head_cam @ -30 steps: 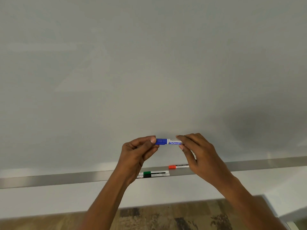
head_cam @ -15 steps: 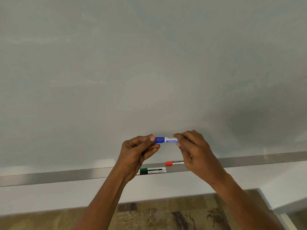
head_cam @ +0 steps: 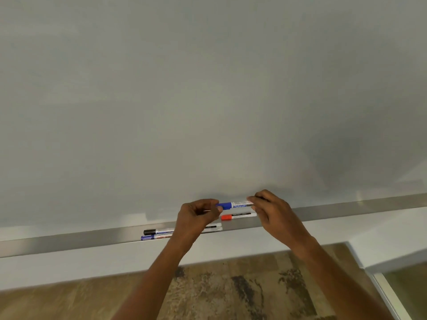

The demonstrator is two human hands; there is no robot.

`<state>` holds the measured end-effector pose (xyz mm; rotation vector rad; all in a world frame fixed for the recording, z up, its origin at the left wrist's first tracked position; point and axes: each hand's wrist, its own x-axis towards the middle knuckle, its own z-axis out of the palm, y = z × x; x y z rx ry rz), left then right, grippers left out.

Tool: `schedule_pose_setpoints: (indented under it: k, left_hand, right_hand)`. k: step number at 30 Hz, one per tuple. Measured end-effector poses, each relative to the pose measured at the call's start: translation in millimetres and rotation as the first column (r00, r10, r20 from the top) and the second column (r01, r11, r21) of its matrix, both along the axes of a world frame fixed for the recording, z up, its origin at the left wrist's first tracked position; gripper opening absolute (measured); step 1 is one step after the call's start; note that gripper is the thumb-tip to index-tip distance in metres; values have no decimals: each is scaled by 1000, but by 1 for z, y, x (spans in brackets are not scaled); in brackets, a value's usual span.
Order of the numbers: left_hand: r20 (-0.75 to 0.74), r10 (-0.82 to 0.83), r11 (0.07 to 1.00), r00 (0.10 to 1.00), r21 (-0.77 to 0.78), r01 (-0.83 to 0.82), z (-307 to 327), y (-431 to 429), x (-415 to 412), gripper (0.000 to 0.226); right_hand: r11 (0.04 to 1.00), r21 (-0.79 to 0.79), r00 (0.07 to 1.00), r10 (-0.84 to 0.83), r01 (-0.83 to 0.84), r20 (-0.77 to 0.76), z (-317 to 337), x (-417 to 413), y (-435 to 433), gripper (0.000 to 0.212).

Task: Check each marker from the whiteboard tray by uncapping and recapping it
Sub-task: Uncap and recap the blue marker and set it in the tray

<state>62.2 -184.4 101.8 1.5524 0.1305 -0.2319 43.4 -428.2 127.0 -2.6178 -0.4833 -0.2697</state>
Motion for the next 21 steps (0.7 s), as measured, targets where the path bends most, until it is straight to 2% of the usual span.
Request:
schedule_pose_setpoints:
  k: [3, 7, 12, 21]
  left_hand:
    - [128, -97, 935, 987, 350, 47, -27, -6, 8, 26]
    - [183, -228, 818, 956, 568, 87, -56, -16, 24, 24]
    - [87, -338, 698, 937, 691, 187, -80, -29, 32, 18]
    - [-2, -403, 594, 915, 760, 264, -105, -47, 39, 21]
  right_hand:
    - [999, -12, 998, -44, 43, -42, -28, 7, -6, 27]
    - [996, -41, 993, -77, 74, -86, -62, 19, -12, 26]
    - [990, -87, 979, -126, 113, -162, -95, 27, -19, 27]
    - [981, -135, 949, -171, 139, -266, -129, 38, -23, 24]
